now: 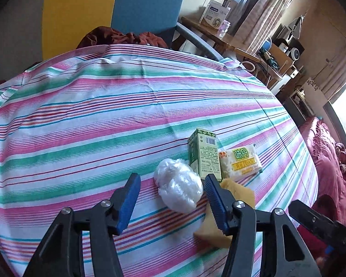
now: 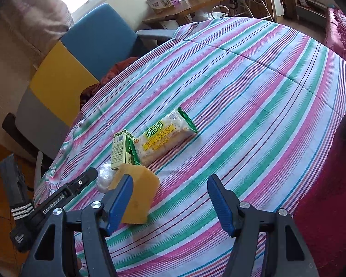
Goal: Organize objects
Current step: 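Grasp the white plastic bag with left gripper while right gripper grasps the yellow sponge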
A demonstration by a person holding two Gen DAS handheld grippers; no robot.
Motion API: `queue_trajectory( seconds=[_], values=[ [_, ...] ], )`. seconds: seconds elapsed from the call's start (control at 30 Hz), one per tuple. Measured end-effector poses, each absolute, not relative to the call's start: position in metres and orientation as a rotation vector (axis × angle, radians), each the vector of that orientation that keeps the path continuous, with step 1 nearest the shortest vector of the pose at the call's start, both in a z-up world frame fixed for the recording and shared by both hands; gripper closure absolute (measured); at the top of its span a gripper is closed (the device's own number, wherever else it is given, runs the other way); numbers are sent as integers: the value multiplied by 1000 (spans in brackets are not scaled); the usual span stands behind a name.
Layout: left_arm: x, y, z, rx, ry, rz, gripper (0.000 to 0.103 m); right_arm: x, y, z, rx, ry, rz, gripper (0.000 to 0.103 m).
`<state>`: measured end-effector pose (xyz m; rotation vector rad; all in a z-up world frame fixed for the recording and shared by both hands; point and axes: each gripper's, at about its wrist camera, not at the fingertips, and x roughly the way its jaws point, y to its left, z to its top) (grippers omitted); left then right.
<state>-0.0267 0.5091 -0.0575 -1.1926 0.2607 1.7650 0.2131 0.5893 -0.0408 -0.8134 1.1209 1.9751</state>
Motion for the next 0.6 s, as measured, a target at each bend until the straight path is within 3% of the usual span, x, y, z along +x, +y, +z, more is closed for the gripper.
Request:
queue_trajectory(
  seconds=[0.03,0.13,0.37,0.6],
  values=[
    [-27,518,-64,-1205,274,1750,45,213,589,-41,-815,1120,1975,35],
    [-29,527,-88,-1261,295,1722,66,213,589,-41,-818,1128,1973,35],
    [-28,481,-86,-1174,306,1806,68,214,588,-41,-821,1129,1972,35],
    [-12,398,-89,-994,457,1944,68,211,586,-41,-846,1120,1962,35]
  ],
)
